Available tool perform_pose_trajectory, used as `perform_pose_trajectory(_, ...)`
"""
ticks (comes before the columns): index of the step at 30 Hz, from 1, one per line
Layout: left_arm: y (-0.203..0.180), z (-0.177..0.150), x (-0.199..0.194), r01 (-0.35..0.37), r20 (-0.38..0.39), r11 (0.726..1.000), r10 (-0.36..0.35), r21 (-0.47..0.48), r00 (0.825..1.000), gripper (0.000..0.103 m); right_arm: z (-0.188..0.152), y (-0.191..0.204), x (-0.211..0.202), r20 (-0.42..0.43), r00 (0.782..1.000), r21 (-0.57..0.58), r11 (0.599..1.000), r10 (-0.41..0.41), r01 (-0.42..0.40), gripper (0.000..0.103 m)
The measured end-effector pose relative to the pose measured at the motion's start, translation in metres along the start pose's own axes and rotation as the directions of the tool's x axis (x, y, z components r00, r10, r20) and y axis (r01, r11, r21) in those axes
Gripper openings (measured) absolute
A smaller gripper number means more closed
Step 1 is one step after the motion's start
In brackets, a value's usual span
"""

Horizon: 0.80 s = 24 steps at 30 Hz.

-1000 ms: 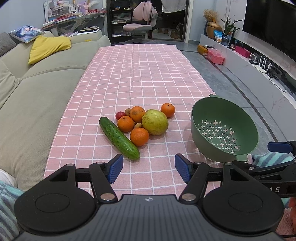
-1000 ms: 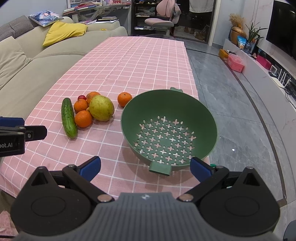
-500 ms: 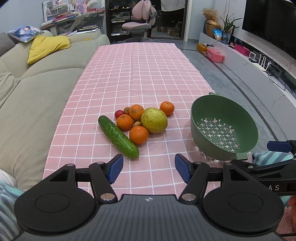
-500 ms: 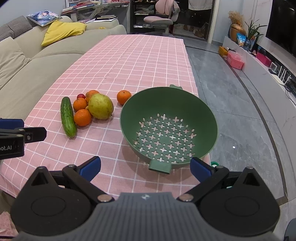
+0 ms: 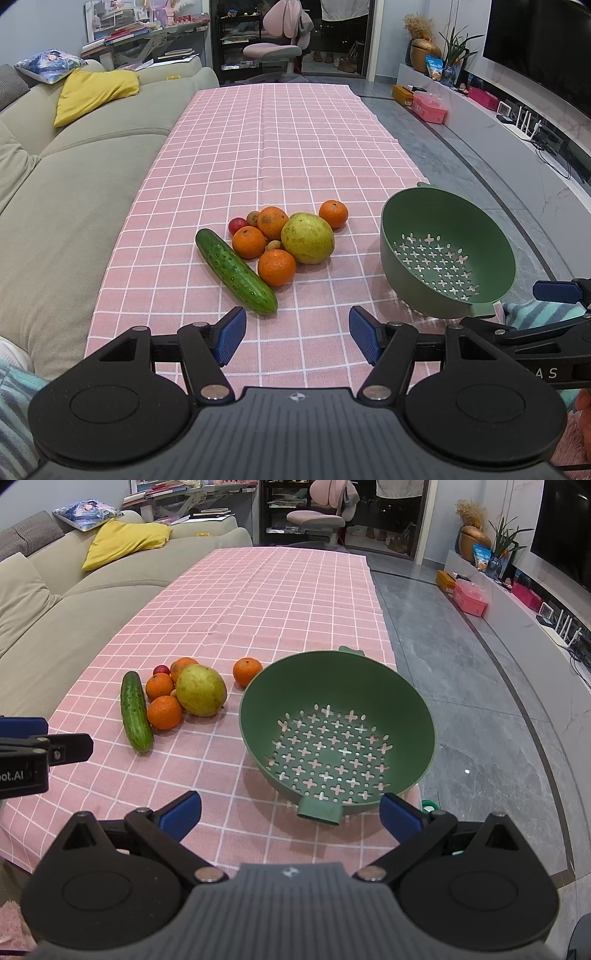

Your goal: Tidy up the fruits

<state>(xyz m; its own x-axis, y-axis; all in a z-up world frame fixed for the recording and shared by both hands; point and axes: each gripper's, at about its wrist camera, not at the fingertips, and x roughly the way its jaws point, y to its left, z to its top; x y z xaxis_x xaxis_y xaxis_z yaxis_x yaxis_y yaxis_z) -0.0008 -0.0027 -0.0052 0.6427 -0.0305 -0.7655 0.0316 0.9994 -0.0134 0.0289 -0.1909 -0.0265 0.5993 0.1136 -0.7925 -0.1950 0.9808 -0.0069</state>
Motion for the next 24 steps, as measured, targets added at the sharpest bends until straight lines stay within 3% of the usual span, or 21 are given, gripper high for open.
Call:
perform_pose_trajectory(17, 0.003, 0.0, 0.001, 0.015, -0.002, 1.0, -0.015, -0.019, 1.0, 0.076, -0.001, 0.0, 0.003, -0.004, 1.0, 0.005, 1.0, 0.004, -0.004, 0.099)
perform_pose_trajectory(24, 0.014, 0.005, 0.005, 0.04, 0.004, 0.997, -0.04, -0.07, 0.999, 0.076, 0.007, -0.001, 0.002, 0.037, 0.998, 0.0, 0.998, 0.057, -0.057, 0.099)
